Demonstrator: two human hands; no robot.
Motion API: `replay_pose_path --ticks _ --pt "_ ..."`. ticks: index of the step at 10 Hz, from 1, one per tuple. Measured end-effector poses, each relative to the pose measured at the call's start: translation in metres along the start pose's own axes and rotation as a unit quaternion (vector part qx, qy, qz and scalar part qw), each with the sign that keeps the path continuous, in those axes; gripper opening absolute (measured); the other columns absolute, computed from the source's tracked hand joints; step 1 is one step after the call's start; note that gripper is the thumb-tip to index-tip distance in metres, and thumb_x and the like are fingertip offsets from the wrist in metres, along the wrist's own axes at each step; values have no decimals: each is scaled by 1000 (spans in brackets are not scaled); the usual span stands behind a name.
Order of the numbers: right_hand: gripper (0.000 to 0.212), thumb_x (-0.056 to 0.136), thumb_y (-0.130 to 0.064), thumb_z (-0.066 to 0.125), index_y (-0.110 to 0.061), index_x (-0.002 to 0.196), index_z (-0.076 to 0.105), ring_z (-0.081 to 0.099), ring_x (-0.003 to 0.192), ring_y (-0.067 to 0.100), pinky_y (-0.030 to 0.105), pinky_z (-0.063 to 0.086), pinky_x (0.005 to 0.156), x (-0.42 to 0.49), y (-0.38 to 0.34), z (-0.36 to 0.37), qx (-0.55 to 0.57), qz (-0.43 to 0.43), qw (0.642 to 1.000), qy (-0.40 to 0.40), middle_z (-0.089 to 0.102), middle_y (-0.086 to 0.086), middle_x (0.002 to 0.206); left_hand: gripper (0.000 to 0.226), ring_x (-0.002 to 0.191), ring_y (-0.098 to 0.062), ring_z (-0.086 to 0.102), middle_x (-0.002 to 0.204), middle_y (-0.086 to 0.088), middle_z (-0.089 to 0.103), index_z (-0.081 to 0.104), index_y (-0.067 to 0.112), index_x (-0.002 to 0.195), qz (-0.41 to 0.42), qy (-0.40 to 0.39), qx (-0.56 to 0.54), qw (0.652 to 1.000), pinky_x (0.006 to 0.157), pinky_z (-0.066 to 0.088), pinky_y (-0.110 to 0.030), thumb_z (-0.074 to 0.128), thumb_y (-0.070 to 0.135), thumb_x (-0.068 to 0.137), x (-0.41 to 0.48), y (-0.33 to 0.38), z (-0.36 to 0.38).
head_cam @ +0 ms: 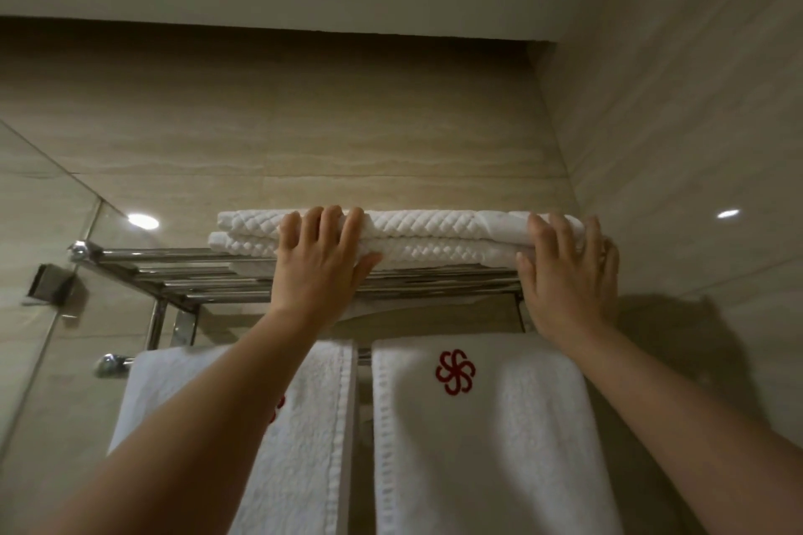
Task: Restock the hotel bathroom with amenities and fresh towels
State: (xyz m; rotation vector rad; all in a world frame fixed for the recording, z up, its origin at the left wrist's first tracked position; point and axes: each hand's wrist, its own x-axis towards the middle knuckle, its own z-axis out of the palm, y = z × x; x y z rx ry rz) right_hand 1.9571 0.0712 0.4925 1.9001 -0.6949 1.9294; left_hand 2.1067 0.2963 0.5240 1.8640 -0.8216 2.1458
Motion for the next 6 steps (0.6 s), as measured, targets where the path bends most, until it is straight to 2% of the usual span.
replay_pose_path --ticks 1,2,3,4,5,6 --pt "54 94 -43 33 -14 139 31 20 141 37 55 24 110 -3 1 -6 -13 -20 1000 -18 34 14 148 62 136 -30 27 144 -12 33 17 16 144 -8 -50 -20 999 115 14 -50 27 49 92 -11 3 -9" --pt "66 93 -48 16 -8 144 28 19 143 28 50 19 114 -11 2 -16 -3 -48 998 -47 29 13 152 70 145 -21 -10 158 -1 -5 -11 21 148 -11 -109 -36 993 118 -6 -44 9 57 91 -24 2 -19" --pt "72 89 -50 4 -11 146 25 12 145 21 42 10 116 -26 1 -30 7 -100 992 -76 22 8 155 75 144 -17 -7 157 0 -3 0 23 149 27 -116 -77 990 115 -5 -40 -2 60 84 -42 5 -36" --pt "74 86 -49 -2 -16 147 24 12 145 17 37 3 116 -44 -6 -48 23 -138 984 -109 23 2 155 76 144 -19 15 156 -1 16 20 23 147 67 -157 -123 978 113 5 -37 2 59 82 -65 8 -60" --pt "76 83 -50 -8 -21 147 21 11 145 14 33 -2 114 -66 -13 -60 28 -148 976 -159 20 -2 156 71 144 -14 15 156 4 17 19 27 146 76 -247 -142 956 114 6 -31 8 62 86 -88 11 -86" --pt "56 96 -45 10 -24 147 22 10 144 12 31 1 116 -83 -23 -78 57 -147 964 -213 18 -5 156 50 137 -13 30 150 5 32 32 25 141 33 -332 -206 920 113 23 -32 33 47 96 -102 6 -111"
